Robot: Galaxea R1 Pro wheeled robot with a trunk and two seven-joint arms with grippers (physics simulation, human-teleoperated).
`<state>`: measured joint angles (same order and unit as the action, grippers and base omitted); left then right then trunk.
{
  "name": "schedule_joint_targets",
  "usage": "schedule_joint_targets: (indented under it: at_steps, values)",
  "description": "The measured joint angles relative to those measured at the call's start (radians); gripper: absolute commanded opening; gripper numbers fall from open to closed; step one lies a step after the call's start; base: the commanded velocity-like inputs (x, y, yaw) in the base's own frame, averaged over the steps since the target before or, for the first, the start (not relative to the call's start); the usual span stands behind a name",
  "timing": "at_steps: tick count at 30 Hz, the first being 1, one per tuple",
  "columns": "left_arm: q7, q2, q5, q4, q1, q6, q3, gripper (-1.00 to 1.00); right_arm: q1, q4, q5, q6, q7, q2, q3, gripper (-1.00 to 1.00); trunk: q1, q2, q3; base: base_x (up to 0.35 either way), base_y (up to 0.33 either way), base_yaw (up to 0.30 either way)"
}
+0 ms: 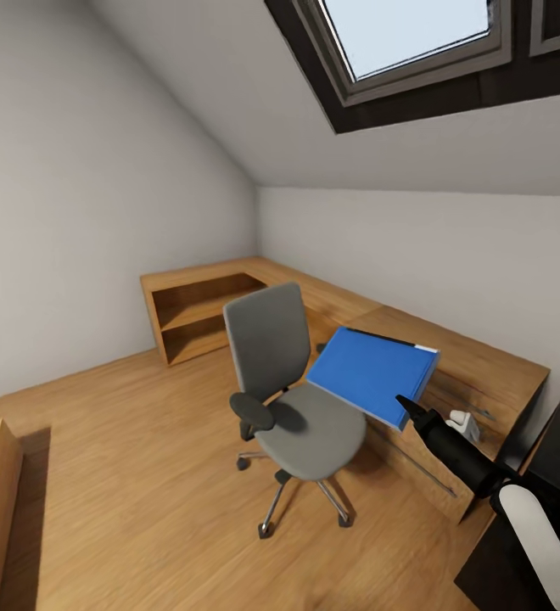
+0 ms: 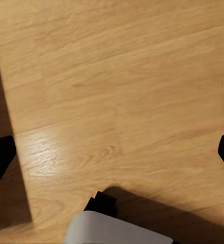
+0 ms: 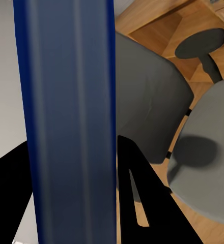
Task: In the bedroom, organize the workspace by keeping the computer under the desk, ensuring the monitor is on the desk, placing the keyboard on the desk next to the monitor, placing the mouse on the desk next to the keyboard, moving the folder from the swivel chair onto the desk next to the mouse, stacking the notebook on top of the folder with the pen on top of the notebook, and positioning the swivel chair next to the desk.
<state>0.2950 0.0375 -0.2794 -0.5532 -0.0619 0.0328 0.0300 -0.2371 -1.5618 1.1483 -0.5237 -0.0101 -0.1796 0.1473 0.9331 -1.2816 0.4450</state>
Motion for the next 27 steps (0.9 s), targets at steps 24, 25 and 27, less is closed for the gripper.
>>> schedule_joint_targets:
  at_steps: [24,25,27]
  values:
    - [-0.006,0.000,0.002,0.006,0.000,0.003,0.000,1.00,0.000,0.050,0.000,0.000,0.000,0.004,0.095,-1.00,-0.092,0.168,-0.075,0.000,0.000,-0.274]
    - [-0.006,0.000,0.002,0.006,-0.001,0.003,0.000,1.00,0.000,0.057,-0.001,0.000,0.000,0.004,0.101,-1.00,-0.096,0.175,-0.078,0.000,0.000,-0.296]
    - [-0.006,0.000,0.003,0.006,0.000,0.009,0.000,1.00,0.000,0.079,-0.004,0.000,0.001,0.005,0.139,-1.00,-0.100,0.182,-0.082,0.000,0.000,-0.296]
